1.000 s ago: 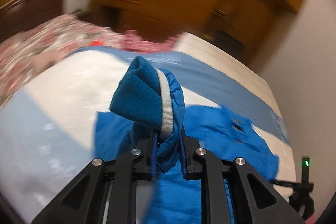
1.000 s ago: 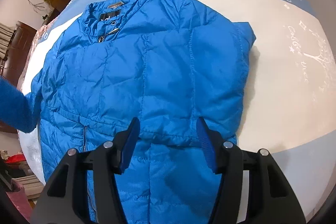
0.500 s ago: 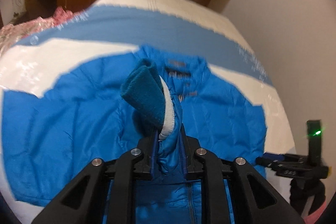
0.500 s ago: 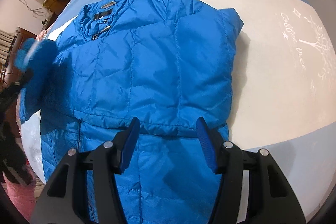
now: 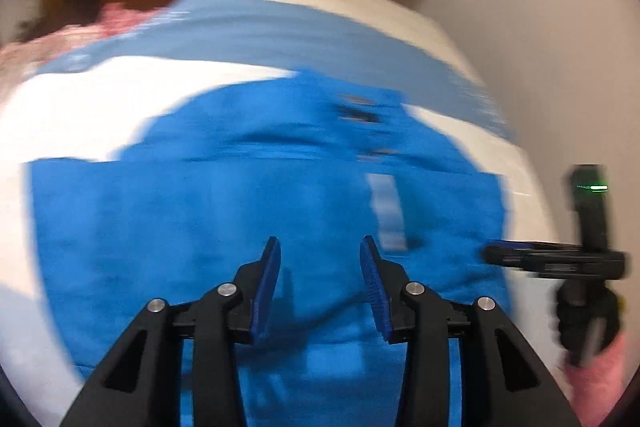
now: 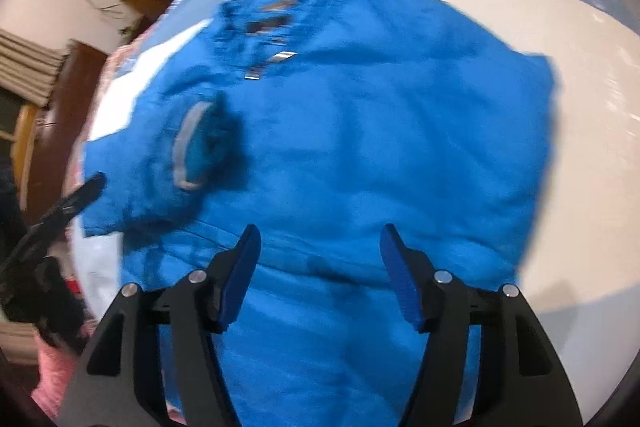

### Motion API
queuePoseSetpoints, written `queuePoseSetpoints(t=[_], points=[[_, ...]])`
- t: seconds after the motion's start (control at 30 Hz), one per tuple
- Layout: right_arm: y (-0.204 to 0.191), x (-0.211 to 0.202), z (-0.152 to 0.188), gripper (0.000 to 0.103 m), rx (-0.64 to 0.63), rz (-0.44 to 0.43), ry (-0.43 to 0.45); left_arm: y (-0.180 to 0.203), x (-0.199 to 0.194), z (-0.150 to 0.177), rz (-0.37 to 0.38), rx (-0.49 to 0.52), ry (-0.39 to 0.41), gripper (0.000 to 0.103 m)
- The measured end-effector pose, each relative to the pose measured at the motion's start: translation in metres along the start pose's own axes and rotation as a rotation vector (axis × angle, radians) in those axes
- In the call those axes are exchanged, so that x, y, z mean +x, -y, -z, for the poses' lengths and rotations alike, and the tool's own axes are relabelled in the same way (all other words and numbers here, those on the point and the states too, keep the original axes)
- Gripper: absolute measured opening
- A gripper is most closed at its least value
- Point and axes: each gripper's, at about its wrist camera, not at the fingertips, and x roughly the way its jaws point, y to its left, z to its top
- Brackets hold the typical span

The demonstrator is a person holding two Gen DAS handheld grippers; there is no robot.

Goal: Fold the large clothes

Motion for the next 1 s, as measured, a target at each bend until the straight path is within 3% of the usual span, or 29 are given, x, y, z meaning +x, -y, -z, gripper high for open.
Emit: queuePoseSetpoints(t=[0.07,0.23,0.4,0.43,0.5,0.57,0.77,1.0], points=[[-0.015,0.013,-0.013,0.066,-0.018,-0.031,-0.026,-0.019,0.002,0.000,-0.054,-0.040,-0.016,0.041],[-0.045,0.048,-0.036,0.070,-0.051,-0.087,-0.102,-0.033,0.020,0.006,-0.049,-0.072,-0.050,0.041],[-0.065,0.076,-0.050,0.071,-0.080,-0.063,-0.140,-0.039,0.031,0.009,-0.037,-0.085,-0.067,0.041],[-0.068,0.078,-0.052,0.067,-0.089,-0.059,-0.138,-0.039,0.033,0.009,-0.038,-0.089,-0.068,0.041],[-0.074,0.081,-0.056,0.050,-0.108,-0.073,-0.140,-0.039,0.035,0.008,-0.035,-0.092,-0.070,0.041],[-0.076,0.082,-0.056,0.021,-0.105,-0.106,-0.149,-0.039,0.036,0.007,-0.035,-0.091,-0.071,0.041],[-0.070,0.058,-0.051,0.015,-0.126,-0.082,-0.076,-0.034,0.026,0.000,-0.033,-0.088,-0.050,0.041],[-0.004,-0.002,-0.043,0.015,-0.027,0.019,0.030,-0.008,0.011,-0.011,-0.011,-0.015,0.003,0.041]])
